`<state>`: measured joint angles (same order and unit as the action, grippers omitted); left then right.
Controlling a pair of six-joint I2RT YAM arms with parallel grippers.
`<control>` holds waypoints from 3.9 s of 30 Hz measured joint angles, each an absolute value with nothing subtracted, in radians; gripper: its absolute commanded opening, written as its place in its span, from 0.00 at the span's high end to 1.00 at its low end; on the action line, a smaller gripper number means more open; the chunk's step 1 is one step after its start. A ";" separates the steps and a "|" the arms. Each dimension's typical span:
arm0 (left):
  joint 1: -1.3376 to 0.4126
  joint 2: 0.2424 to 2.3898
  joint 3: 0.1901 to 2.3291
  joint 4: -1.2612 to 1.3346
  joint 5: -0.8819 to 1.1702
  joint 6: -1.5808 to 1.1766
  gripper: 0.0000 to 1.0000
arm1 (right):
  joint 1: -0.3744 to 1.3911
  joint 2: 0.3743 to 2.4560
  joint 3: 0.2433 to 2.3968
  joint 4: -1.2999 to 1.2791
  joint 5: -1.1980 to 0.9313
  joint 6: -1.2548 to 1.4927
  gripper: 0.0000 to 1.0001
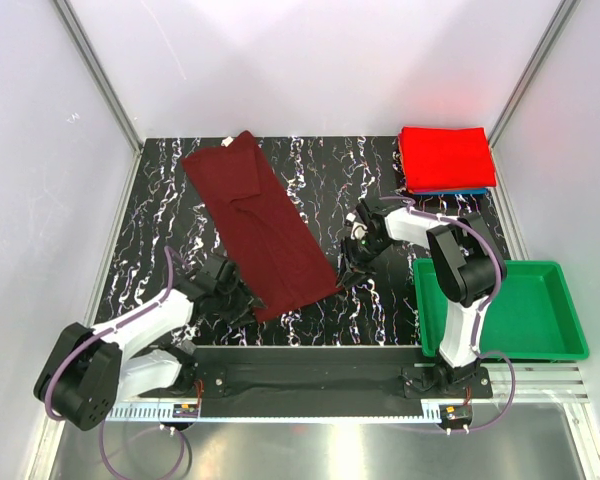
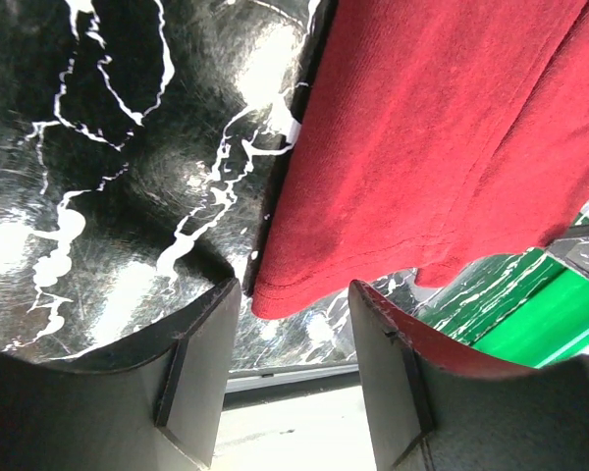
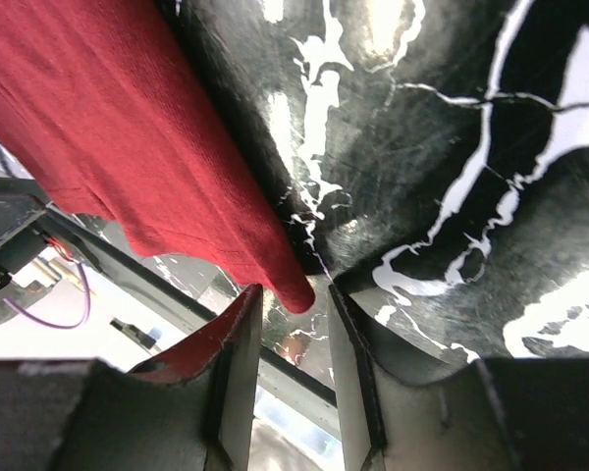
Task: Fold and stack the t-shirts
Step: Fold the tshirt
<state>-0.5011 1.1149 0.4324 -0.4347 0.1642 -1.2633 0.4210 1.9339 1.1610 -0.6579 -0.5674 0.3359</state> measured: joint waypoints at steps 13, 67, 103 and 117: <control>-0.519 1.163 0.444 -0.446 0.162 -1.286 0.92 | 0.431 1.950 1.137 -0.606 -0.598 0.383 1.00; -0.467 0.995 0.702 -1.047 0.052 -1.238 1.00 | 0.634 1.732 1.301 -0.807 -0.430 0.654 1.00; 0.034 1.771 1.307 -0.836 0.164 -0.793 1.00 | 0.491 2.502 2.292 -0.916 -0.569 0.604 0.99; 0.050 1.870 1.391 -0.789 0.191 -0.755 0.97 | 0.474 2.571 2.369 -0.804 -0.587 0.694 0.99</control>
